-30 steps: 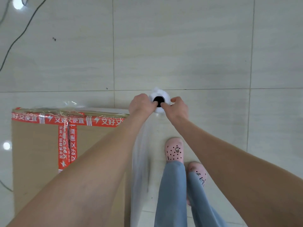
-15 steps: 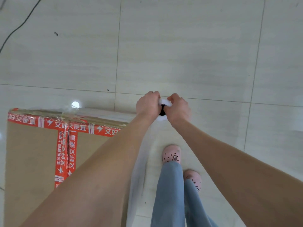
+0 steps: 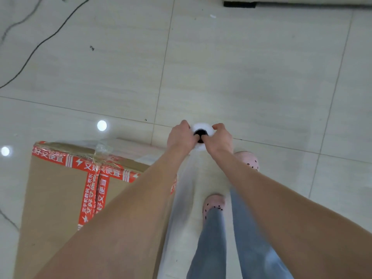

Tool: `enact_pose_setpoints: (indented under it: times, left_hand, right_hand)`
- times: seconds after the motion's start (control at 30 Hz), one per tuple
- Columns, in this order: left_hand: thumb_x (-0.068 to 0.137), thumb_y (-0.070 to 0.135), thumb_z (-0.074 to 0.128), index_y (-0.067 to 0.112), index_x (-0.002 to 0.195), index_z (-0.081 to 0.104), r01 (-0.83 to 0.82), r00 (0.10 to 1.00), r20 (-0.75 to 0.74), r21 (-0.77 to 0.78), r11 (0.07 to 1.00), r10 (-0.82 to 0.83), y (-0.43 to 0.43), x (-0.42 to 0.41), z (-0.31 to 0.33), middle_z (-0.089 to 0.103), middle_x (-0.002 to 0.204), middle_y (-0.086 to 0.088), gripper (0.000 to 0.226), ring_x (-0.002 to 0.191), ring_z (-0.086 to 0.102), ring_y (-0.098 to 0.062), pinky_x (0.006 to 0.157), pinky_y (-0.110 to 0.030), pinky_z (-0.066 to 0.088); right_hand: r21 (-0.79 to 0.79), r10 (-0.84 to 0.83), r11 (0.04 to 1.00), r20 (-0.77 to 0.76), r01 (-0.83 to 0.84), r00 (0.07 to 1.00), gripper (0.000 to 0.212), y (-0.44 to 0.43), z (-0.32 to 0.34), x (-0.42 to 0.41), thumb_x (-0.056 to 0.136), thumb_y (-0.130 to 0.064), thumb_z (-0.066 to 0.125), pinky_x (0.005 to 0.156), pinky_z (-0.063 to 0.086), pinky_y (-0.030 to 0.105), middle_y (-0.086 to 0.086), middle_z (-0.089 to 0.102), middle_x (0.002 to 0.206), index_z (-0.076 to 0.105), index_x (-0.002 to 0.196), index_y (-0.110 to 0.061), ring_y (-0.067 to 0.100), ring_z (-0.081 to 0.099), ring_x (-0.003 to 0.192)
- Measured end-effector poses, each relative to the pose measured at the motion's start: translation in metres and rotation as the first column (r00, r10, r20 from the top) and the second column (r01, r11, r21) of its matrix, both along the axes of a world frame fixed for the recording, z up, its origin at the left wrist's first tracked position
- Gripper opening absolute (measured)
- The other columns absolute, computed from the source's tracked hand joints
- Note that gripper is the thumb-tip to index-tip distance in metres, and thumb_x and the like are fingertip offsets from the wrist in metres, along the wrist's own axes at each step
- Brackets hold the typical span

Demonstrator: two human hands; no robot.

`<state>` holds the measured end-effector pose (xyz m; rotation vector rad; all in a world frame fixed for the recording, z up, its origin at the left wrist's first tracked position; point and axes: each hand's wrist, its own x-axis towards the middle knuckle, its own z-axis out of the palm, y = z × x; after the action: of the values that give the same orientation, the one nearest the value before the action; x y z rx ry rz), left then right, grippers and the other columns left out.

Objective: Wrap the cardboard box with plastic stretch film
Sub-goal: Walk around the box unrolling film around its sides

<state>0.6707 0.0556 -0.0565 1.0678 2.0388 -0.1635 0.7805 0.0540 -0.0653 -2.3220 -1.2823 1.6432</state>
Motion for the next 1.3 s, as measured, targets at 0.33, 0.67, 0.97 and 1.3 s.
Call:
enact_pose_setpoints:
  times: [0.33,0.67,0.97,1.3]
  left_hand:
    - [0.082,0.008,0.052,0.010,0.101,0.058,0.406,0.900,-0.217,0.098,0.909,-0.378,0.034,-0.008,-0.006,0.056,0.100,-0.007,0.021,0.082,0.059,-0.029,0.059,-0.032,0.038]
    - [0.078,0.025,0.061,0.014,0.085,0.052,-0.312,0.929,-0.176,0.108,0.944,0.327,0.047,-0.045,-0.013,0.054,0.079,0.002,0.017,0.072,0.050,-0.020,0.059,-0.028,0.034]
    - [0.084,0.023,0.059,0.009,0.102,0.049,-0.134,0.983,-0.125,0.033,0.990,0.137,0.057,-0.059,0.004,0.054,0.098,-0.007,0.025,0.083,0.055,-0.026,0.061,-0.033,0.040]
    - [0.082,0.011,0.051,0.010,0.101,0.054,0.119,0.977,-0.188,0.067,0.991,-0.105,0.087,-0.070,0.003,0.055,0.098,-0.009,0.019,0.084,0.058,-0.031,0.058,-0.033,0.035]
  right_hand:
    - [-0.028,0.223,0.975,0.082,-0.222,0.971,0.034,0.038,0.000,-0.015,0.080,-0.023,0.059,0.073,0.049,0.034,0.005,0.061,0.107,0.051,0.112,-0.022,0.028,0.061,0.090]
    - [0.106,0.441,0.887,0.097,-0.449,0.892,0.034,0.094,0.004,-0.064,0.080,-0.015,0.053,0.068,0.039,0.031,0.000,0.055,0.110,0.053,0.113,-0.025,0.026,0.057,0.087]
    - [-0.115,0.467,0.880,0.025,-0.461,0.884,0.038,0.112,0.006,-0.079,0.083,-0.017,0.057,0.069,0.048,0.035,0.008,0.054,0.112,0.044,0.119,-0.018,0.029,0.058,0.094]
    - [-0.038,0.609,0.790,0.153,-0.612,0.778,0.031,0.125,0.001,-0.088,0.083,-0.021,0.054,0.062,0.037,0.029,0.004,0.061,0.105,0.053,0.113,-0.025,0.025,0.057,0.086]
